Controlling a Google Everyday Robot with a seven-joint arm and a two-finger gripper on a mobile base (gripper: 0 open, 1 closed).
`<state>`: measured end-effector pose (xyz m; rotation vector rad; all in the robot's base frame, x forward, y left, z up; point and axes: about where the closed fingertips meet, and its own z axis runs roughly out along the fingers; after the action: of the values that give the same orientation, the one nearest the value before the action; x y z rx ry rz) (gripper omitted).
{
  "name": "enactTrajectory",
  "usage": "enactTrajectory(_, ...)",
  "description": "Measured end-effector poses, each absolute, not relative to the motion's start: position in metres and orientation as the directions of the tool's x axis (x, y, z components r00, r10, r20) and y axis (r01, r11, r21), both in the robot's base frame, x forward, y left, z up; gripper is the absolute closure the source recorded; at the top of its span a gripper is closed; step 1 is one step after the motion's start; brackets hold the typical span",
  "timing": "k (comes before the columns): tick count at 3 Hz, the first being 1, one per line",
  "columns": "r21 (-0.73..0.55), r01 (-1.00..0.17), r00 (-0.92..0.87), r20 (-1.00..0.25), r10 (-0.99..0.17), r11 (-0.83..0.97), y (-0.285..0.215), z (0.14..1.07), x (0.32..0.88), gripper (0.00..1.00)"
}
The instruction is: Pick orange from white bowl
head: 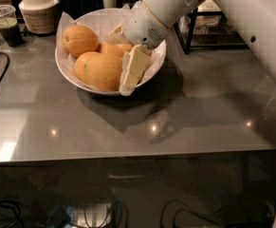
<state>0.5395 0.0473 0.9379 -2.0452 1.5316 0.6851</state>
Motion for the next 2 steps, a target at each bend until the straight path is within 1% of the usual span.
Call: enactTrajectory(2,-0.056,-0.962,0.233,-0.684,-0.691,-0.269,0.06,0.918,0.537,0.0)
